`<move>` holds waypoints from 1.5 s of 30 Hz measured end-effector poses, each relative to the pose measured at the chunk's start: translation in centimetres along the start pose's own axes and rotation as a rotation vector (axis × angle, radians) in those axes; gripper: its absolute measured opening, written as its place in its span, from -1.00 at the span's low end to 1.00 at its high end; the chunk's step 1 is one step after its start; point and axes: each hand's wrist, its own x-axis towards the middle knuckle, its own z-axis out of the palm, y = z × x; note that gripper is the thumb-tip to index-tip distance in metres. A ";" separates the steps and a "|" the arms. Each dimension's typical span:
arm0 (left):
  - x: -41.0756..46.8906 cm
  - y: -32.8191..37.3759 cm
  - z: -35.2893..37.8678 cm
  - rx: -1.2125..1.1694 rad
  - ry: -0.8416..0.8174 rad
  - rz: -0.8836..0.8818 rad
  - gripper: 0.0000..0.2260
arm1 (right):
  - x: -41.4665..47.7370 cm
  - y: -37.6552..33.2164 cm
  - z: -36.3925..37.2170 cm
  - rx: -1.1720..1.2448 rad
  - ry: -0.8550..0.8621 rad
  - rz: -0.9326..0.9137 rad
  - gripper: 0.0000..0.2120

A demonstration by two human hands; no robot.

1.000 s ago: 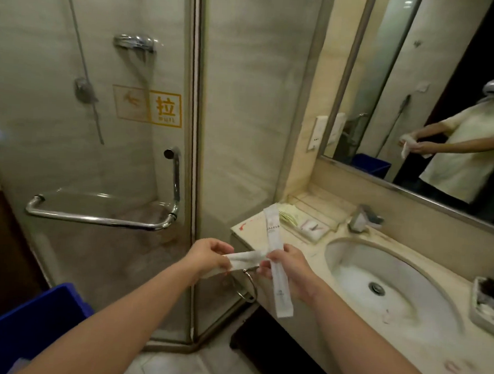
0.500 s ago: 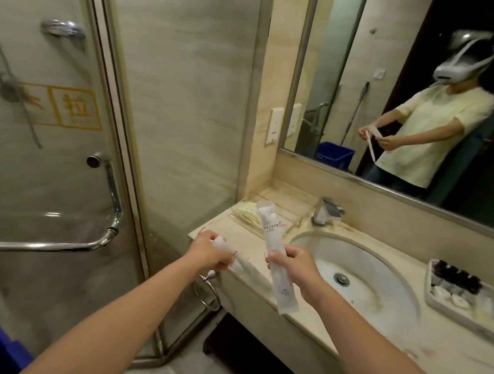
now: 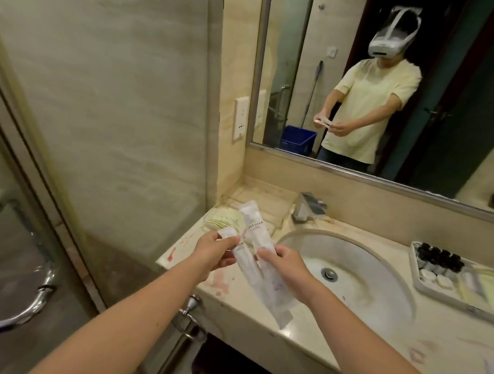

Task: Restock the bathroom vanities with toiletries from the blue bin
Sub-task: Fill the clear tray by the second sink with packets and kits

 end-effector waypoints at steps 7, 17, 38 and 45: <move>5.8 1.7 -1.8 -0.012 -0.112 -0.035 -0.81 | 4.1 -1.5 2.5 -0.022 -0.085 0.100 -0.81; 11.2 2.2 -3.5 -0.017 -0.150 -0.215 -0.71 | 7.6 -1.0 4.7 -0.056 -0.248 0.292 -0.71; 26.9 2.3 -0.2 -0.143 0.124 -0.312 -0.47 | 24.0 2.9 0.4 -0.770 -0.071 -0.164 -0.46; 31.9 1.3 0.6 -0.150 0.159 -0.352 -0.47 | 29.3 3.3 0.1 -0.870 -0.078 -0.199 -0.40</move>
